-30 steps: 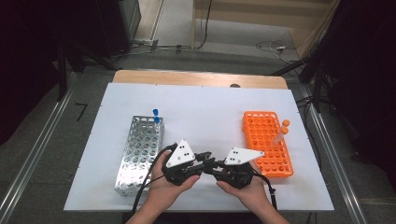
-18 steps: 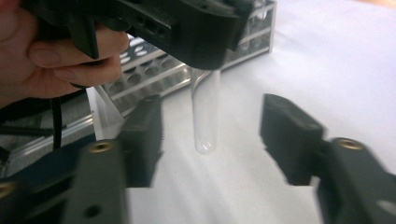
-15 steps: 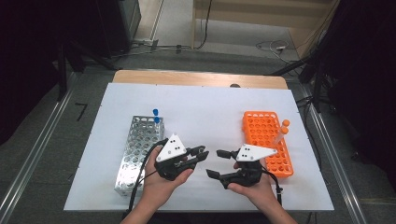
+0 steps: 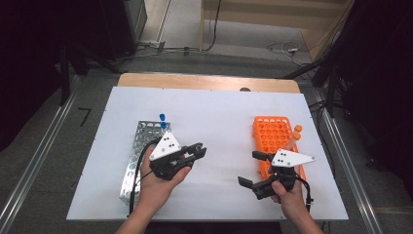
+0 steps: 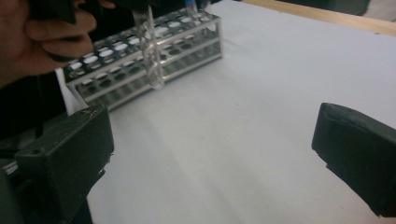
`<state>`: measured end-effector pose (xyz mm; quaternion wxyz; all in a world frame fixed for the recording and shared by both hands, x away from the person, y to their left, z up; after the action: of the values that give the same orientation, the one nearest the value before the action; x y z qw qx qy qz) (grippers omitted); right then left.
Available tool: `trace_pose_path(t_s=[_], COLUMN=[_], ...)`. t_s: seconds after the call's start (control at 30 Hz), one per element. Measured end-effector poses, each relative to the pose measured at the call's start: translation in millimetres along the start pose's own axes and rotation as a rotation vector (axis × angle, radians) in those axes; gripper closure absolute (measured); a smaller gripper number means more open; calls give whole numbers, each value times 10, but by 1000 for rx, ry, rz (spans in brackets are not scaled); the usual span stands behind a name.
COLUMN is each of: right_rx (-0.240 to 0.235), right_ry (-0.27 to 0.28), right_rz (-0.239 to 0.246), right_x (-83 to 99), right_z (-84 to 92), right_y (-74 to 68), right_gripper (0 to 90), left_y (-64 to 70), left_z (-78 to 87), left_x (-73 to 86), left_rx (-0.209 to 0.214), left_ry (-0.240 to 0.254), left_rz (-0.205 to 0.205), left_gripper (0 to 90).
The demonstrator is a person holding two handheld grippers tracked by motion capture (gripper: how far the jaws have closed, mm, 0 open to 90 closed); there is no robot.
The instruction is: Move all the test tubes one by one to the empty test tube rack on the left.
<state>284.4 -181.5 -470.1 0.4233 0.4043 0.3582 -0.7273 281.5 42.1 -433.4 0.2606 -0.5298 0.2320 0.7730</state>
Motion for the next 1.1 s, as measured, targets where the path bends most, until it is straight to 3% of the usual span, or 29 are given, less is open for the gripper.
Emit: trace_pose_path(t_s=[0.5, 1.1], right_rx=[99, 136], right_ry=[37, 49], right_rz=[-41, -82], right_x=[151, 298], right_z=[536, 751], right_y=[299, 569], right_gripper=[0, 0], left_y=[-419, -1028], left_z=[190, 367], left_x=[-120, -106], left_rx=[-96, -266], left_ry=[37, 81], left_rz=[33, 83], left_gripper=[765, 765])
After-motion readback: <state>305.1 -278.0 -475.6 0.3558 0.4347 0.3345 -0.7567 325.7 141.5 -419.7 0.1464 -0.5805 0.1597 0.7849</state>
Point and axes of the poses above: each handheld gripper's, and its own axes: z roughly backward along the jaws, x roughly out of its underside, y roughly to its right, the point moved 7 cm from there along -z, roughly forward along the jaws, and after that the axes turned 7 degrees about -x, right-handed, at the moved point
